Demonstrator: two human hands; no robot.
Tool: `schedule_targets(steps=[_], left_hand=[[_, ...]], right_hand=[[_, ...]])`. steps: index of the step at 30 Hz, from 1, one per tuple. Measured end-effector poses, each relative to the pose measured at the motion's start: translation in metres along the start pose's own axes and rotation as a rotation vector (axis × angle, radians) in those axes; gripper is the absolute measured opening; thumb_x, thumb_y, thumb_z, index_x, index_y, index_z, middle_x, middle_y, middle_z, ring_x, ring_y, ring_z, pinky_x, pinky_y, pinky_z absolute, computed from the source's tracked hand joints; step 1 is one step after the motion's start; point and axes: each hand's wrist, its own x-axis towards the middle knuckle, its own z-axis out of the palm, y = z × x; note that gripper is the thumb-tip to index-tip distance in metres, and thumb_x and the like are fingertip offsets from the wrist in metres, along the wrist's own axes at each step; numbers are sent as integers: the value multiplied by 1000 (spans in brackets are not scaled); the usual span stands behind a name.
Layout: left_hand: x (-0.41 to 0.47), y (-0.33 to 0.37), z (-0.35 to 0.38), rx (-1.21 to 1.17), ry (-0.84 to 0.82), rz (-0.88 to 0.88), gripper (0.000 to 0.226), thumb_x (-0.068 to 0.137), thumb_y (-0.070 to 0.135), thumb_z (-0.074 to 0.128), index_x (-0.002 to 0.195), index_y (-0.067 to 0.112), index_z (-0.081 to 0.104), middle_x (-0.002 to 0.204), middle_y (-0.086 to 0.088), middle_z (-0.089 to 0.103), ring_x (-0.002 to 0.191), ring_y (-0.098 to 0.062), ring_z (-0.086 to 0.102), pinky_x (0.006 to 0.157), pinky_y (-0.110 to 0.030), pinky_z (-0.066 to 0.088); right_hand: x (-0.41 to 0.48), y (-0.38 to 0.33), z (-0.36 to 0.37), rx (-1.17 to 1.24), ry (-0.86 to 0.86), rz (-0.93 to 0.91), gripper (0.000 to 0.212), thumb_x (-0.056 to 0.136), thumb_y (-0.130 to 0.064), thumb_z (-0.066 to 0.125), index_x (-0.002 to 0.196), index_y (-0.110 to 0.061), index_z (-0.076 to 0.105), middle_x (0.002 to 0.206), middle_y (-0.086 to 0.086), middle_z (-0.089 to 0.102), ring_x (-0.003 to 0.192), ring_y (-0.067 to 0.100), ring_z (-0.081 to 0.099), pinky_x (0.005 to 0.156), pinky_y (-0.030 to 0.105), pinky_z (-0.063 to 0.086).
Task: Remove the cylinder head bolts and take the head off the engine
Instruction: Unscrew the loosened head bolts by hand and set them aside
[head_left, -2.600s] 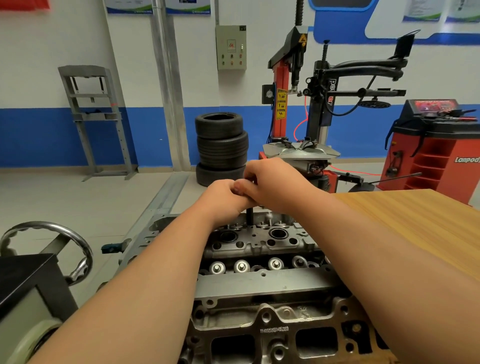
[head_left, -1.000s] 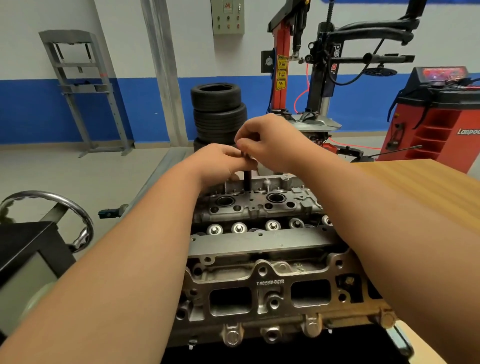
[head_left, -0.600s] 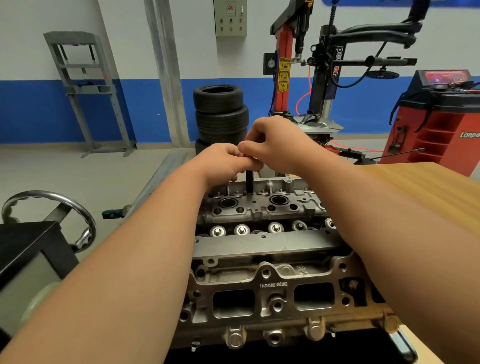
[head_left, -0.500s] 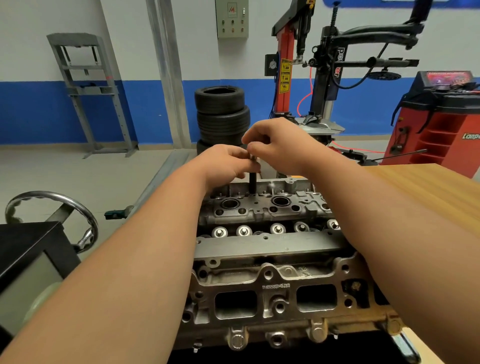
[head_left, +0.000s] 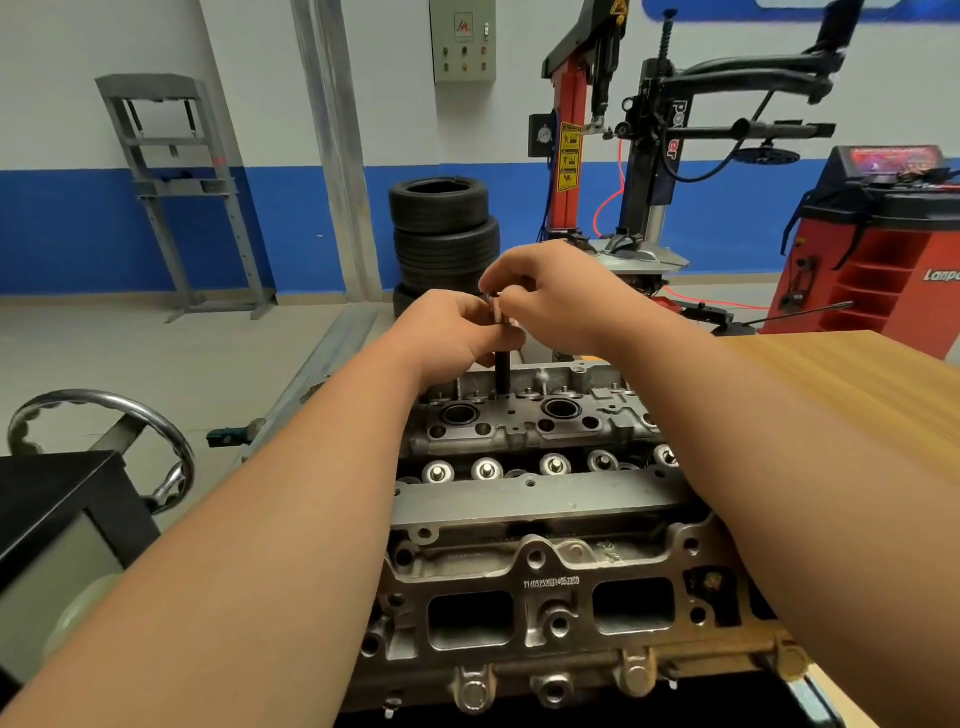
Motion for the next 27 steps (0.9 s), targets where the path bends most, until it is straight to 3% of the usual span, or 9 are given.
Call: schedule_targets(steps=[3, 5, 9, 11, 14, 17, 21, 24, 27], left_hand=[[2, 0, 5, 16, 65, 9, 21, 72, 32, 81, 80, 14, 73, 70, 4, 69, 61, -5, 61, 63, -28, 48], [3, 0, 7, 27, 76, 26, 17, 72, 33, 81, 79, 20, 73, 70, 6, 70, 65, -7, 63, 66, -32, 51], [3, 0, 3, 2, 44, -6, 24, 74, 37, 78, 81, 15, 72, 82, 3, 70, 83, -13, 62, 78, -34, 49], [1, 0, 2, 18, -9, -11, 9, 76, 35, 77, 79, 26, 75, 86, 6, 74, 93, -14, 66, 85, -36, 50], [-1, 3, 4, 45, 20, 0, 17, 73, 33, 80, 80, 19, 76, 89, -4, 75, 96, -25, 67, 90, -47, 52], [0, 6, 9, 67, 78, 24, 21, 72, 33, 81, 85, 19, 74, 92, -10, 74, 96, -31, 67, 88, -51, 53], [0, 4, 6, 34, 26, -34, 20, 74, 33, 79, 84, 15, 75, 87, -4, 73, 89, -19, 67, 75, -37, 55], [-1, 5, 3, 51, -4, -19, 11, 77, 33, 76, 79, 22, 74, 85, 0, 74, 82, -16, 67, 73, -32, 53], [0, 7, 5, 85, 72, -11, 26, 74, 37, 79, 77, 12, 72, 72, -6, 67, 62, -17, 57, 59, -32, 46]], right_hand=[[2, -1, 4, -45, 29, 44, 22, 87, -42, 61, 92, -21, 63, 83, -10, 62, 77, 6, 58, 59, 21, 43], [4, -1, 4, -106, 28, 65, 33, 83, -51, 65, 80, -18, 65, 75, -4, 64, 69, 9, 59, 56, 24, 46], [1, -2, 0, -94, 2, 7, 12, 89, -27, 57, 89, -23, 69, 85, -8, 67, 79, 9, 62, 67, 23, 50], [-1, -2, 0, -28, -22, -17, 25, 89, -18, 51, 107, -22, 69, 93, -12, 63, 86, 6, 59, 70, 18, 46], [1, -2, 3, 19, 8, 24, 14, 90, -31, 56, 99, -23, 64, 87, -15, 59, 83, 6, 58, 61, 17, 39], [3, -2, 4, -87, -6, 73, 27, 85, -50, 63, 79, -24, 56, 79, -9, 59, 71, 5, 55, 56, 22, 39], [2, -3, 2, -40, -24, -11, 6, 89, -29, 60, 89, -25, 65, 80, -16, 59, 73, 1, 55, 58, 18, 39], [-1, -3, -1, 36, -44, -27, 24, 88, -15, 51, 100, -26, 68, 84, -20, 61, 75, -3, 58, 58, 11, 39], [0, -3, 2, 110, -40, 5, 16, 88, -19, 54, 98, -27, 64, 86, -19, 60, 79, -3, 57, 61, 15, 41]])
